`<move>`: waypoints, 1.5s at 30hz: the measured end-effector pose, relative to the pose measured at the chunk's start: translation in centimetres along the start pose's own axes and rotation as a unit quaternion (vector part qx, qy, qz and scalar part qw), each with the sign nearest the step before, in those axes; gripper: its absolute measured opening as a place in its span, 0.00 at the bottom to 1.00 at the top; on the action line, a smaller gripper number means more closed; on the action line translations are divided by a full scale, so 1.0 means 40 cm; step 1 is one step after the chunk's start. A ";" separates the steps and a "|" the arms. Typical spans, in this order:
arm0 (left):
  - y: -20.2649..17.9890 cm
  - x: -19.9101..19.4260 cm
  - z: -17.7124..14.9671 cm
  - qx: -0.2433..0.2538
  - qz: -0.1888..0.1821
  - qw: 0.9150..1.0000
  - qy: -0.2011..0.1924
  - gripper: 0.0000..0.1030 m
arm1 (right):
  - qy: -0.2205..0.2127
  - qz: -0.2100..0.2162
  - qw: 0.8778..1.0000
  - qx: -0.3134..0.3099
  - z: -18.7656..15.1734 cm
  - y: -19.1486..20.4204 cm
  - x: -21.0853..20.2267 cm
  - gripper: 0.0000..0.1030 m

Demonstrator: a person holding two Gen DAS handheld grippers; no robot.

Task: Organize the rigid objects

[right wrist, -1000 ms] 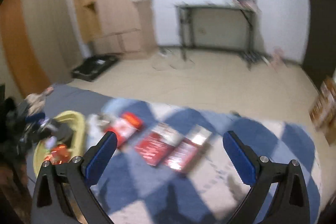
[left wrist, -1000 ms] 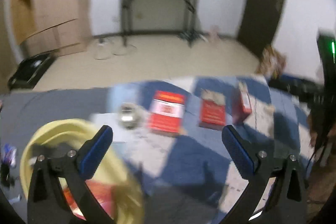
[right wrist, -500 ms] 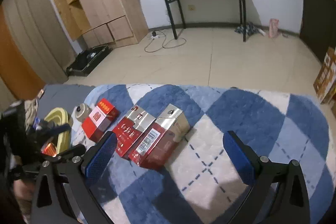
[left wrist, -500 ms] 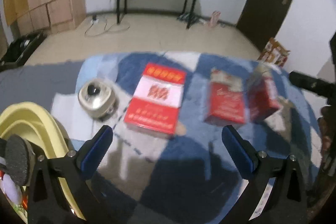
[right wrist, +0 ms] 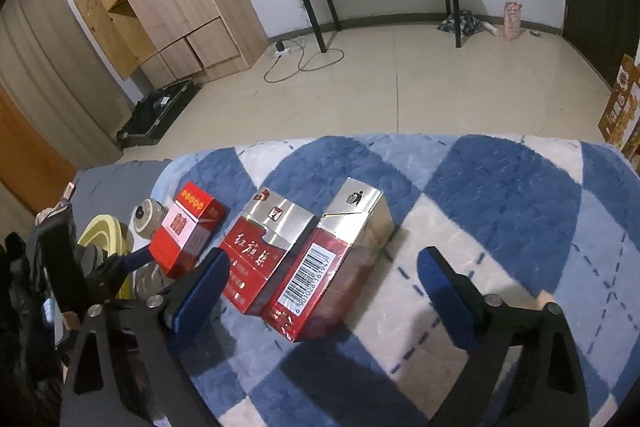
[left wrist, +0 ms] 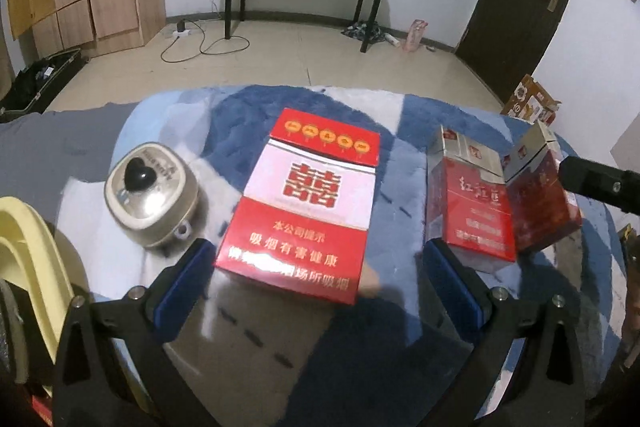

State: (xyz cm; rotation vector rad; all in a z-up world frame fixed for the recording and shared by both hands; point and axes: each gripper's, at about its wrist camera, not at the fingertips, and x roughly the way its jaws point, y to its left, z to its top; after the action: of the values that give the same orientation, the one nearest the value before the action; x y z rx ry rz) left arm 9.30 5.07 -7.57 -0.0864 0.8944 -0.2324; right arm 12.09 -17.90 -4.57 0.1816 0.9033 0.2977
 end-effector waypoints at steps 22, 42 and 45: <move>-0.024 -0.014 -0.010 0.027 0.018 0.999 -0.012 0.75 | 0.016 -0.021 0.999 -0.025 -0.014 0.005 0.054 0.24; -0.030 -0.006 -0.004 0.012 0.008 0.999 -0.045 0.55 | 0.009 -0.053 0.997 -0.056 -0.027 0.012 0.095 0.20; -0.025 -0.036 -0.006 0.018 0.014 0.999 -0.049 0.55 | 0.008 -0.045 0.997 -0.055 -0.024 0.003 0.097 0.20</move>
State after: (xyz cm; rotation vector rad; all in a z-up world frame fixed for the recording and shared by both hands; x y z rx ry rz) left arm 8.07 4.46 -6.45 -0.0515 0.7927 -0.2151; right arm 13.56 -16.48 -7.99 0.0375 0.9054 0.2651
